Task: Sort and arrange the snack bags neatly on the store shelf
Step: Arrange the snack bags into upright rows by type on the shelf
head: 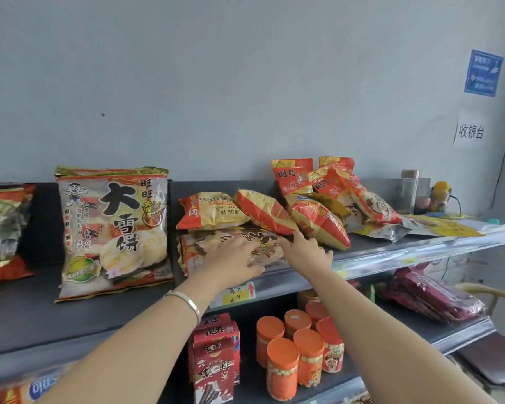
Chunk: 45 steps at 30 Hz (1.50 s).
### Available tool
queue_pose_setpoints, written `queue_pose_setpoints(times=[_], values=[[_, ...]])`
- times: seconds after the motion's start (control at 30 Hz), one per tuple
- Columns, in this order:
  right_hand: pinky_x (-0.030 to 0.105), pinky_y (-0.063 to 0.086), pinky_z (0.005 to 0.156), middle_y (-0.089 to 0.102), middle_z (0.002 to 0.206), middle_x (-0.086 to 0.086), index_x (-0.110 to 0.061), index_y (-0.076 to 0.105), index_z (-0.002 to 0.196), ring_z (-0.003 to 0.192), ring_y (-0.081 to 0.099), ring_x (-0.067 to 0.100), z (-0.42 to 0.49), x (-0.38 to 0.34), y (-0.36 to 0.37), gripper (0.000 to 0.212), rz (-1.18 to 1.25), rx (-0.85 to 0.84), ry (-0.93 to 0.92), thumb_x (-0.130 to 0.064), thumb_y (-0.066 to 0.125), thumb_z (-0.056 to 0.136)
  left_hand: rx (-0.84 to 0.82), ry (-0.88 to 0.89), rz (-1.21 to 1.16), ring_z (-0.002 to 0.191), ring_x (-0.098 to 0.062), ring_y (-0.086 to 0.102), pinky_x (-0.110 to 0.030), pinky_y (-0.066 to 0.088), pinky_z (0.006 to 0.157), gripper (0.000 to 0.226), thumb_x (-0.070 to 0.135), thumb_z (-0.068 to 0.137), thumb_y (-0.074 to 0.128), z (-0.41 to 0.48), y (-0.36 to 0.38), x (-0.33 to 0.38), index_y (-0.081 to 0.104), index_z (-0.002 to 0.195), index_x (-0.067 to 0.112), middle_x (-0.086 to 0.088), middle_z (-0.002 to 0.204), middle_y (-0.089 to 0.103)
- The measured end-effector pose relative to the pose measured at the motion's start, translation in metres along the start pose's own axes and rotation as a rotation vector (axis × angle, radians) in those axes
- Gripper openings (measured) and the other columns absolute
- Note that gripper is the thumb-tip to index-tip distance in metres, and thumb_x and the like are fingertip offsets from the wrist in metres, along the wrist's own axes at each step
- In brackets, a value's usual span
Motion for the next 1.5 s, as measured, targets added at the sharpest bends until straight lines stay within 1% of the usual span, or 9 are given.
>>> queue_pose_setpoints(times=[0.13, 0.2, 0.3, 0.43, 0.57, 0.67, 0.87, 1.03, 1.5], values=[[0.058, 0.005, 0.114, 0.054, 0.133, 0.01, -0.021, 0.037, 0.141, 0.129, 0.043, 0.035, 0.005, 0.003, 0.001, 0.047, 0.144, -0.06, 0.041, -0.038, 0.031, 0.098, -0.003, -0.016, 0.031, 0.142, -0.017, 0.024, -0.048, 0.016, 0.116, 0.057, 0.05, 0.094, 0.041, 0.005, 0.005, -0.001, 0.027, 0.146, 0.032, 0.007, 0.154, 0.028], [0.054, 0.024, 0.114, 0.058, 0.125, 0.01, -0.017, 0.049, 0.133, 0.118, 0.052, 0.032, 0.007, 0.0, 0.0, 0.04, 0.287, -0.021, 0.038, -0.018, 0.041, 0.094, -0.006, -0.02, 0.047, 0.143, -0.017, 0.02, -0.048, 0.014, 0.117, 0.057, 0.047, 0.095, 0.042, 0.006, 0.005, -0.006, 0.024, 0.147, 0.033, 0.007, 0.155, 0.025], [0.041, 0.052, 0.088, 0.059, 0.122, 0.015, -0.013, 0.058, 0.128, 0.095, 0.058, 0.029, 0.012, -0.006, -0.004, 0.045, 0.581, 0.069, 0.058, 0.002, 0.043, 0.088, 0.015, -0.025, 0.088, 0.144, -0.019, 0.02, -0.046, 0.016, 0.116, 0.065, 0.051, 0.092, 0.046, 0.006, 0.001, -0.012, 0.018, 0.148, 0.035, 0.006, 0.155, 0.024], [0.023, 0.043, 0.053, 0.06, 0.123, 0.014, -0.014, 0.061, 0.125, 0.071, 0.052, 0.016, 0.02, -0.019, -0.019, 0.044, 0.871, 0.198, 0.07, 0.005, 0.043, 0.091, 0.179, -0.033, 0.189, 0.136, -0.021, 0.035, -0.041, 0.033, 0.104, 0.072, 0.053, 0.087, 0.054, 0.008, -0.013, -0.019, 0.019, 0.147, 0.033, 0.006, 0.15, 0.034], [0.032, 0.054, 0.075, 0.058, 0.123, 0.01, -0.014, 0.052, 0.132, 0.087, 0.058, 0.019, 0.021, -0.025, -0.019, 0.039, 1.177, 0.293, 0.132, -0.009, 0.054, 0.093, 0.383, -0.016, 0.258, 0.109, -0.022, 0.059, -0.031, 0.041, 0.067, 0.046, 0.042, 0.095, 0.047, 0.014, -0.033, -0.024, 0.036, 0.138, 0.03, 0.005, 0.128, 0.058], [0.044, 0.058, 0.079, 0.055, 0.123, 0.011, -0.014, 0.046, 0.129, 0.105, 0.059, 0.03, 0.019, -0.032, -0.004, 0.051, 1.434, 0.033, 0.291, -0.033, 0.067, 0.087, 0.411, -0.019, 0.246, 0.097, -0.022, 0.062, -0.028, 0.036, 0.059, 0.038, 0.038, 0.095, 0.048, 0.023, -0.043, -0.013, 0.042, 0.131, 0.027, 0.004, 0.113, 0.064], [0.062, 0.053, 0.079, 0.061, 0.121, 0.021, -0.012, 0.049, 0.127, 0.101, 0.063, 0.045, 0.014, -0.043, 0.025, 0.077, 1.652, -0.396, 0.43, -0.048, 0.081, 0.067, 0.106, 0.019, -0.072, 0.112, -0.02, 0.058, -0.035, 0.051, 0.079, 0.068, 0.052, 0.087, 0.053, 0.037, -0.055, 0.005, 0.031, 0.145, 0.024, 0.002, 0.13, 0.058], [0.057, 0.057, 0.059, 0.063, 0.111, 0.023, -0.008, 0.051, 0.122, 0.091, 0.066, 0.042, 0.012, -0.031, 0.028, 0.049, 1.585, -0.25, 0.477, -0.012, 0.074, 0.08, 0.074, -0.065, -0.492, 0.125, -0.019, 0.047, -0.027, 0.038, 0.095, 0.041, 0.014, 0.097, 0.043, 0.03, -0.058, -0.031, 0.046, 0.137, 0.015, -0.005, 0.142, 0.047], [0.038, 0.055, 0.073, 0.071, 0.086, 0.009, -0.006, 0.062, 0.102, 0.077, 0.067, 0.026, -0.019, 0.026, -0.042, 0.014, 1.488, -0.235, 0.131, -0.014, 0.058, 0.091, -0.054, -0.222, -0.938, 0.119, -0.02, 0.047, -0.034, 0.035, 0.104, 0.054, 0.051, 0.096, 0.04, 0.034, -0.022, -0.019, 0.047, 0.135, 0.015, 0.002, 0.134, 0.05]])
Point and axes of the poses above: each hand's wrist, its own z-axis towards the middle knuckle, its own y-axis out of the palm, x = y × z, the point moved 3 cm from there along z, towards the middle knuckle
